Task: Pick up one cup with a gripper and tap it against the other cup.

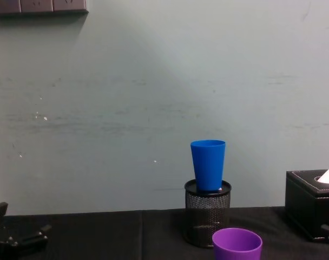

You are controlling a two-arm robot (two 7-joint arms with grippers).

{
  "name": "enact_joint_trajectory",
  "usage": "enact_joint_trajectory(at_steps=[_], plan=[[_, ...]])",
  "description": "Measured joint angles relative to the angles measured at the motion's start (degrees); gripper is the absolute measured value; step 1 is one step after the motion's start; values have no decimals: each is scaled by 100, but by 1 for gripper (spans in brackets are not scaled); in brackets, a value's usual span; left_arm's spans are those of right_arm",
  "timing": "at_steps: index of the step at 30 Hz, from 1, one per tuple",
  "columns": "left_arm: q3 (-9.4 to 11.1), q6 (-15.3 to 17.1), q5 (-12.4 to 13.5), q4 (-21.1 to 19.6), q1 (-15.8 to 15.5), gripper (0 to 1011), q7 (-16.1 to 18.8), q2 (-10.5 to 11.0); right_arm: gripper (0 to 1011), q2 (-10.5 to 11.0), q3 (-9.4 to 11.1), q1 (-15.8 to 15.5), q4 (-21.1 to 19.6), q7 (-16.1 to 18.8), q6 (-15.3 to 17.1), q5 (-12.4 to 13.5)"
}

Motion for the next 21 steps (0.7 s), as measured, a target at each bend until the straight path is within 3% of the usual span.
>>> enact_joint_trajectory(at_steps=[21], plan=[[0, 0, 0, 0, 0, 1000, 0, 0, 1004, 0, 0, 0, 0, 0, 0, 0]])
